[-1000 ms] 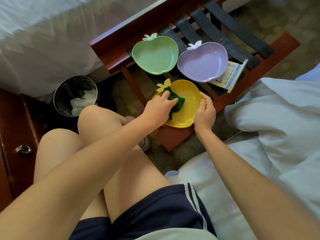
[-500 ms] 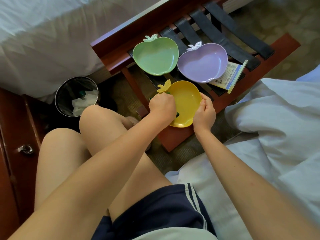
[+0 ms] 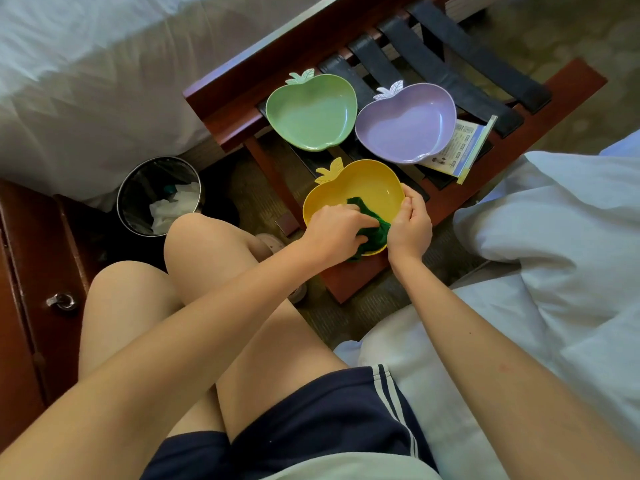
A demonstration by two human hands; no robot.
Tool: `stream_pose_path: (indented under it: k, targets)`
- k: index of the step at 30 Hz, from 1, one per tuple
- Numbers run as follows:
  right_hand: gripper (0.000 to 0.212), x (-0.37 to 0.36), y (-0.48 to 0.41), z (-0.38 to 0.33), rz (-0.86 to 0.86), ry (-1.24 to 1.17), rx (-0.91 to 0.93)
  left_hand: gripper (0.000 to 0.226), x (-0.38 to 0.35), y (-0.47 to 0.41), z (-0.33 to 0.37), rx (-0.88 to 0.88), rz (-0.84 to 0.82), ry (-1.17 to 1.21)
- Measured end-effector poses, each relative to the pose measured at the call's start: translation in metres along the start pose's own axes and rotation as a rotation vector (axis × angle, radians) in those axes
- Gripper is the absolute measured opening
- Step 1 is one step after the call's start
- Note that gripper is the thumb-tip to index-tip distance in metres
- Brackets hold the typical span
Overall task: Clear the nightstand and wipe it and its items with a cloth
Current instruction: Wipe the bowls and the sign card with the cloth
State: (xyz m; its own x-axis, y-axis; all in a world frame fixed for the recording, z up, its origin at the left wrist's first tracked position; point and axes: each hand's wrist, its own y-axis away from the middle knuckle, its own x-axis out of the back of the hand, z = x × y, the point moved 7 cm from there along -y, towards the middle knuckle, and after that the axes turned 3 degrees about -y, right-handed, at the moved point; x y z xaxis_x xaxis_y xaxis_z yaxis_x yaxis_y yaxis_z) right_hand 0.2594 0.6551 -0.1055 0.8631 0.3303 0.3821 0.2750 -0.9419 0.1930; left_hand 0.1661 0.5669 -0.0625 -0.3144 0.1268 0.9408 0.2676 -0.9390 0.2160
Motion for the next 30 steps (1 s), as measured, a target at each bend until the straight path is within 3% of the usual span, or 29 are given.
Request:
stream_pose_path:
  k: [6, 12, 15, 21, 24, 27, 30]
  targets:
    - [0.035, 0.0, -0.001, 0.0, -0.036, -0.012, 0.003, 0.046, -0.004, -0.034, 0.005, -0.042, 0.08, -0.019]
    - [0.034, -0.001, -0.001, 0.001, -0.013, -0.019, -0.016, 0.041, 0.0, -0.036, -0.025, 0.198, 0.121, -0.083]
    - [0.034, -0.001, -0.001, 0.001, 0.002, -0.018, -0.02, 0.04, 0.0, -0.021, -0.03, 0.122, 0.079, -0.09]
    - [0.034, 0.0, -0.001, 0.001, 0.0, -0.003, -0.005, 0.036, -0.002, 0.006, -0.032, -0.251, -0.06, 0.045]
    - [0.034, -0.001, -0.003, 0.0, -0.026, 0.008, 0.003, 0.036, -0.003, 0.0, -0.014, -0.335, -0.048, 0.086]
    - [0.034, -0.001, -0.005, 0.0, -0.045, -0.002, -0.002, 0.039, -0.008, -0.012, 0.005, -0.313, 0.044, 0.076]
    - [0.034, 0.0, -0.005, 0.003, -0.067, -0.032, -0.011, 0.044, -0.013, -0.027, 0.012, -0.149, 0.118, 0.076]
